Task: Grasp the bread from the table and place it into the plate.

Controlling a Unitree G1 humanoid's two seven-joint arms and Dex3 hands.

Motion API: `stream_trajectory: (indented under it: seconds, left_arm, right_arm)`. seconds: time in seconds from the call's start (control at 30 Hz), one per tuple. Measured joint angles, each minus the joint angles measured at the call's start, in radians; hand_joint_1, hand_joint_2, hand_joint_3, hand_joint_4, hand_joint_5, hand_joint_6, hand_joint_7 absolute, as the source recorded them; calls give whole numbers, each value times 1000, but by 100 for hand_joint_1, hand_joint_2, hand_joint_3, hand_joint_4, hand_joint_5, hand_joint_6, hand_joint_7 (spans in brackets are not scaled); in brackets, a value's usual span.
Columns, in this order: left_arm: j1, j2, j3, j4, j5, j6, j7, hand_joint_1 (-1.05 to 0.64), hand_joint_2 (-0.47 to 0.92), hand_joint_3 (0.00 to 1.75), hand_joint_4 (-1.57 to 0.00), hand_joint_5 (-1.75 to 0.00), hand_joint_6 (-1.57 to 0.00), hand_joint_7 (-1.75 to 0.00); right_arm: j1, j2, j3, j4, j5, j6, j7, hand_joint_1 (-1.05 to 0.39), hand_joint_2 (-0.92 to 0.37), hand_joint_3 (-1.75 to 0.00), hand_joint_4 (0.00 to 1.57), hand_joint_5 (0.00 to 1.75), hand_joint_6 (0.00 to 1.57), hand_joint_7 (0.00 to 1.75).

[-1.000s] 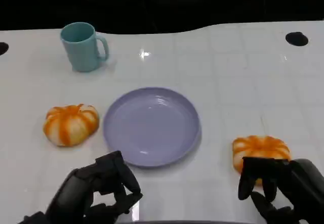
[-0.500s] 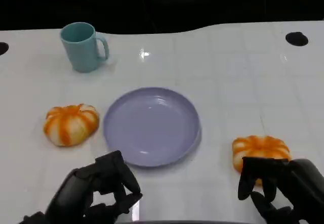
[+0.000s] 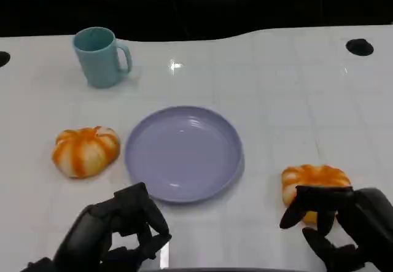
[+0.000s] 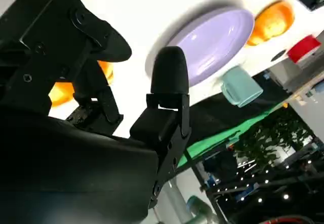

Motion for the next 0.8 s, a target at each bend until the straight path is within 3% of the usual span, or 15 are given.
stream_trajectory:
  seconds: [0.13, 0.23, 0.53, 0.63, 0.8]
  left_arm:
    - [0, 3, 1, 0, 0, -2, 0, -53, 92, 32, -69, -175, -61, -154]
    - [1, 3, 1, 0, 0, -3, 0, -54, 92, 32, -69, -175, -60, -154]
    - [1, 4, 1, -1, 0, -4, 0, -55, 92, 32, -68, -175, -60, -154]
    - [1, 4, 0, -1, 1, -5, 0, -55, 92, 33, -68, -175, -60, -154]
    - [1, 3, -1, -3, 2, -4, 0, -53, 92, 33, -68, -175, -60, -154]
  right_arm:
    - [2, -26, -2, -77, -38, 72, 55, -29, -68, -32, 53, 68, 71, 22]
    - [10, -54, -5, -148, -67, 137, 107, -37, -79, -9, 43, 48, 65, 8]
    - [26, -101, -34, -359, -210, 335, 245, -50, -81, -1, 15, 36, 37, 0]
    - [26, -108, -34, -405, -259, 383, 294, -53, -82, 0, 3, 46, 30, 0]
    - [13, -123, -15, -428, -334, 431, 360, -57, -81, 0, 0, 50, 28, 0]
